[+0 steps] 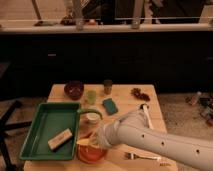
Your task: Place banana in purple bowl
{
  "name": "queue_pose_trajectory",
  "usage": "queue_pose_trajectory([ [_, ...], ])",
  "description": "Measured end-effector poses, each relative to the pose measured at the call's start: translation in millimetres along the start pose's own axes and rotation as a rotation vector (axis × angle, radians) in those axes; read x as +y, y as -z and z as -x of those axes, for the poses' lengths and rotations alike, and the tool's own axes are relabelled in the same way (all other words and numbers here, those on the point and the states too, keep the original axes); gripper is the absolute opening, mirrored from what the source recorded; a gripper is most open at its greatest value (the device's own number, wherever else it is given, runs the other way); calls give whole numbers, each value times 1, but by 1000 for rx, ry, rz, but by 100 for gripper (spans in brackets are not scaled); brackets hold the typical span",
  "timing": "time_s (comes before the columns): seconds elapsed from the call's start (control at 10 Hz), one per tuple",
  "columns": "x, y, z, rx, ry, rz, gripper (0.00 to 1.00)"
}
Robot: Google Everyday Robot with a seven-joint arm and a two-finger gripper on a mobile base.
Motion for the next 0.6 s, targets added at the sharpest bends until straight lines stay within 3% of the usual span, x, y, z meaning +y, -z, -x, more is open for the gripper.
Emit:
queue_pose_trajectory([
  [0.4, -52, 0, 50, -15, 63, -20, 0],
  [0.6, -82, 3, 55, -13, 63, -37, 0],
])
